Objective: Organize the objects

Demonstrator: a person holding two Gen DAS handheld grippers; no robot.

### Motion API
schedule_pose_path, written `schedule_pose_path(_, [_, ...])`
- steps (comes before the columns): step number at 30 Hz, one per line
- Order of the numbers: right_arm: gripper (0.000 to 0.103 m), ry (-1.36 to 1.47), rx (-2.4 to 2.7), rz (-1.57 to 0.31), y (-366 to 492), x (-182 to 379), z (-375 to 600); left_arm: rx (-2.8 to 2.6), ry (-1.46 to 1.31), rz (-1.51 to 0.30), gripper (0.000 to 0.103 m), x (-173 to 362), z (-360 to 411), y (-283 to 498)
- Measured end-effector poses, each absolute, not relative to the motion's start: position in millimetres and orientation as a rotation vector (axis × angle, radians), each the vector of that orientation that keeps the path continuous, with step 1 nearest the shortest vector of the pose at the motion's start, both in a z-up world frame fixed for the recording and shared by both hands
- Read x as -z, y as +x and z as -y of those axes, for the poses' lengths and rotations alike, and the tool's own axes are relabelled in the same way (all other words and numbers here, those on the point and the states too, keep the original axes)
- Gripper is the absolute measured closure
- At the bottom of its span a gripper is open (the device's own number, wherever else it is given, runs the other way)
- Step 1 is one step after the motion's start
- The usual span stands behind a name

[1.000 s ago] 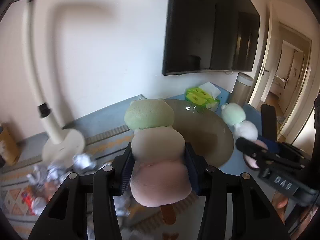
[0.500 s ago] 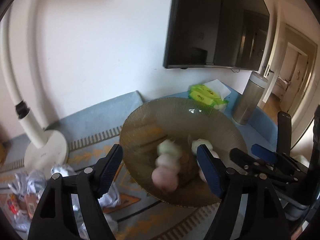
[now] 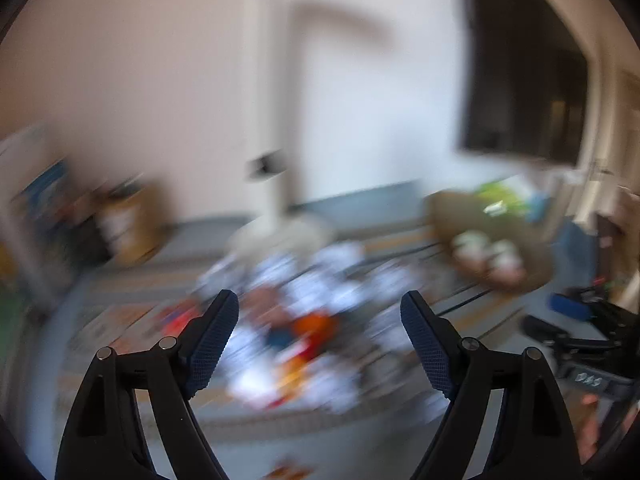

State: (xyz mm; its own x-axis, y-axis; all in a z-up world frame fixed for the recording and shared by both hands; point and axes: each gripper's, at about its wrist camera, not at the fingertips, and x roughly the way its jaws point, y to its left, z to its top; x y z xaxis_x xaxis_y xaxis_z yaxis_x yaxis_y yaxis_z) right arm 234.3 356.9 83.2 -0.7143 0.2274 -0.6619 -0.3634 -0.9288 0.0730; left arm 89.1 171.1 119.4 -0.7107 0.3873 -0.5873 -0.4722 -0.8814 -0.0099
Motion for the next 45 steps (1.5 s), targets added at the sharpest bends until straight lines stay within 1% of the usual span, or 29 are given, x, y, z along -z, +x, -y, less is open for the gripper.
schedule_pose_path(5, [0.035, -1.168, -2.561, -0.263, 214.5, -35.1, -346.4, -2.743, -1.073, -0.146, 0.021, -63.3, -81.8, 60.9])
schedule_pose_path(7, [0.035, -1.207, -2.548, -0.262, 208.6, -25.7, -347.9, -2.797, -1.133, -0.132, 0.021, -46.6, -62.0, 53.2])
schedule_pose_path(11, [0.035, -1.239, -2.517, -0.266, 207.4, -15.3, -352.6, -2.8, -1.217, -0.012, 0.021, -21.4, -34.0, 37.7])
schedule_pose_path(17, [0.033, -1.276, -2.479, -0.305, 203.3, -2.5, -364.0, -2.802, -1.247, -0.004, 0.021, -6.4, -32.1, 31.3])
schedule_pose_path(21, [0.025, -1.27, -2.469, -0.3, 200.4, -3.1, -364.9, -2.788, -1.263, 0.006, 0.021, -4.2, -31.7, 30.7])
schedule_pose_path(30, [0.023, -1.272, -2.44, -0.278, 193.7, -1.9, -362.1, -2.751, -1.278, -0.003, 0.021, -1.9, -34.9, 32.8])
schedule_pose_path(36, [0.021, -1.274, -2.428, -0.27, 189.5, -1.9, -362.8, -2.708, -1.334, 0.032, 0.021, 4.8, -34.2, 29.9])
schedule_pose_path(38, [0.019, -1.274, -2.415, -0.269, 188.1, -1.7, -363.2, -2.684, -1.349, 0.035, 0.021, 7.2, -34.5, 28.2])
schedule_pose_path(42, [0.011, -1.277, -2.405, -0.28, 187.0, -0.9, -365.1, -2.684, -1.357, -0.02, 0.02, 9.3, -40.7, 29.0])
schedule_pose_path(44, [0.006, -1.287, -2.399, -0.287, 185.2, 0.5, -367.9, -2.68, -1.366, -0.06, 0.013, 11.0, -45.2, 28.7])
schedule_pose_path(45, [0.003, -1.289, -2.391, -0.291, 184.6, 0.9, -368.8, -2.662, -1.381, -0.08, 0.004, 12.8, -48.6, 28.1])
